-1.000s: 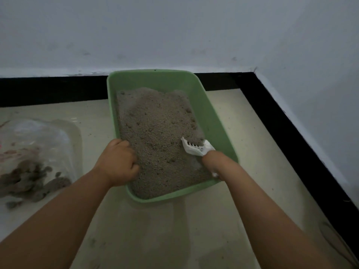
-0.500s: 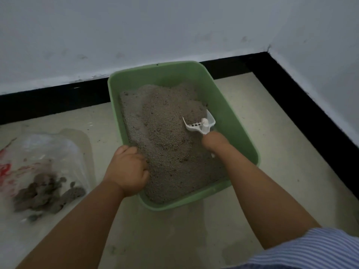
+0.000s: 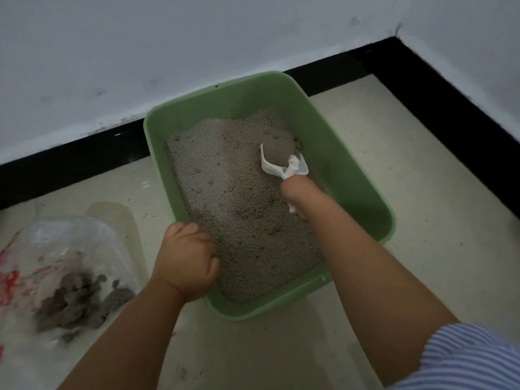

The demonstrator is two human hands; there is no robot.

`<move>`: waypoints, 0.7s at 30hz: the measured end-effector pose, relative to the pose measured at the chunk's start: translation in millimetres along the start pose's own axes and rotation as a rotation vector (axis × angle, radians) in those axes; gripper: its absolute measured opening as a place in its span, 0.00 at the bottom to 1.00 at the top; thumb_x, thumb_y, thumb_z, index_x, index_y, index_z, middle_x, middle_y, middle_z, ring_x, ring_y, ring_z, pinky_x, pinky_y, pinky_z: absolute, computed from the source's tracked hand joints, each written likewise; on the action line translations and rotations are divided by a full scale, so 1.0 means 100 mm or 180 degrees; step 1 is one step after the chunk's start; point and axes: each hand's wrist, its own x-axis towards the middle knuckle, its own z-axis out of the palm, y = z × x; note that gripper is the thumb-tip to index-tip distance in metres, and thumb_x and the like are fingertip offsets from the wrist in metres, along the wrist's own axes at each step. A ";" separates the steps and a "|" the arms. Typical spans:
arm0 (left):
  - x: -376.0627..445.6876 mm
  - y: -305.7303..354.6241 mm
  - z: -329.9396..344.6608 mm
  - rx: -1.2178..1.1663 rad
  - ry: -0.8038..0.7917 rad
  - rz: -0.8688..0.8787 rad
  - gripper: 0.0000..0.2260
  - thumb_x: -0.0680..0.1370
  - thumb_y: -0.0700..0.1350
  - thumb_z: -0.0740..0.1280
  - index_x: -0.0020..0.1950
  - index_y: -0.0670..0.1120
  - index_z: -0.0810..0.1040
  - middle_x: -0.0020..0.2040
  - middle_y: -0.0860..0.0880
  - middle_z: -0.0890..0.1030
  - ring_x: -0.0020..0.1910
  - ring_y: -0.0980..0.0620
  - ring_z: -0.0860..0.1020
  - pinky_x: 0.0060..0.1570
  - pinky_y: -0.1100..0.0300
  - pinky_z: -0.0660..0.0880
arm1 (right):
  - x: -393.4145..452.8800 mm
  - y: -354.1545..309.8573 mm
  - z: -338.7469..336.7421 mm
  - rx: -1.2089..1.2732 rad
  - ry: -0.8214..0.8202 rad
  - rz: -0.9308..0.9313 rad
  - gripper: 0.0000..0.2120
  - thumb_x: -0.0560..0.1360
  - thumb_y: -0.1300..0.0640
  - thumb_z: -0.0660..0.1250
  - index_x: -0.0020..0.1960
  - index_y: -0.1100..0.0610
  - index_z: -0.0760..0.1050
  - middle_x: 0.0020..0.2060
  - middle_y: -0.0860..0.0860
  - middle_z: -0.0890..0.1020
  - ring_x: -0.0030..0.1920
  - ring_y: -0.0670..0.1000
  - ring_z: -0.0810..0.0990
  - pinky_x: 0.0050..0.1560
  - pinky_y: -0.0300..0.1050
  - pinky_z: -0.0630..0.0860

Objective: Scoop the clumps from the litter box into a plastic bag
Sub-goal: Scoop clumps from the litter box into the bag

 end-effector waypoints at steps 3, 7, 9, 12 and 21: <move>-0.01 0.00 0.00 -0.0003 -0.0018 -0.0015 0.15 0.63 0.47 0.54 0.17 0.45 0.69 0.19 0.50 0.70 0.22 0.49 0.73 0.36 0.59 0.56 | 0.08 -0.05 -0.03 -0.0159 0.0028 -0.0115 0.39 0.76 0.33 0.39 0.48 0.67 0.70 0.17 0.63 0.72 0.28 0.55 0.68 0.29 0.43 0.63; -0.01 0.00 0.01 0.0017 -0.0033 -0.0042 0.15 0.63 0.47 0.54 0.18 0.45 0.69 0.19 0.51 0.70 0.22 0.49 0.73 0.36 0.58 0.56 | 0.19 -0.05 -0.09 -0.0459 0.0131 -0.0435 0.40 0.78 0.37 0.37 0.67 0.68 0.66 0.33 0.62 0.71 0.32 0.55 0.72 0.34 0.44 0.68; -0.01 0.00 0.01 0.0050 -0.0051 -0.0054 0.15 0.63 0.47 0.54 0.18 0.45 0.69 0.19 0.51 0.70 0.22 0.48 0.73 0.36 0.58 0.56 | 0.23 -0.05 -0.11 -0.0569 0.0124 -0.0458 0.33 0.80 0.42 0.42 0.66 0.68 0.66 0.37 0.65 0.75 0.36 0.58 0.76 0.35 0.45 0.71; -0.02 0.00 0.01 0.0073 -0.0059 -0.0061 0.15 0.63 0.47 0.54 0.18 0.45 0.69 0.20 0.51 0.70 0.22 0.49 0.73 0.36 0.58 0.57 | 0.30 -0.10 -0.16 -0.0868 0.0135 -0.0675 0.27 0.82 0.47 0.44 0.58 0.68 0.71 0.36 0.62 0.77 0.36 0.57 0.76 0.40 0.45 0.71; 0.00 0.01 -0.02 0.0111 -0.0079 -0.0051 0.15 0.64 0.47 0.54 0.18 0.46 0.70 0.20 0.51 0.70 0.22 0.50 0.72 0.37 0.59 0.57 | 0.51 -0.26 -0.32 -0.1536 0.0646 -0.1396 0.25 0.82 0.49 0.46 0.62 0.67 0.71 0.60 0.64 0.75 0.61 0.61 0.74 0.58 0.50 0.71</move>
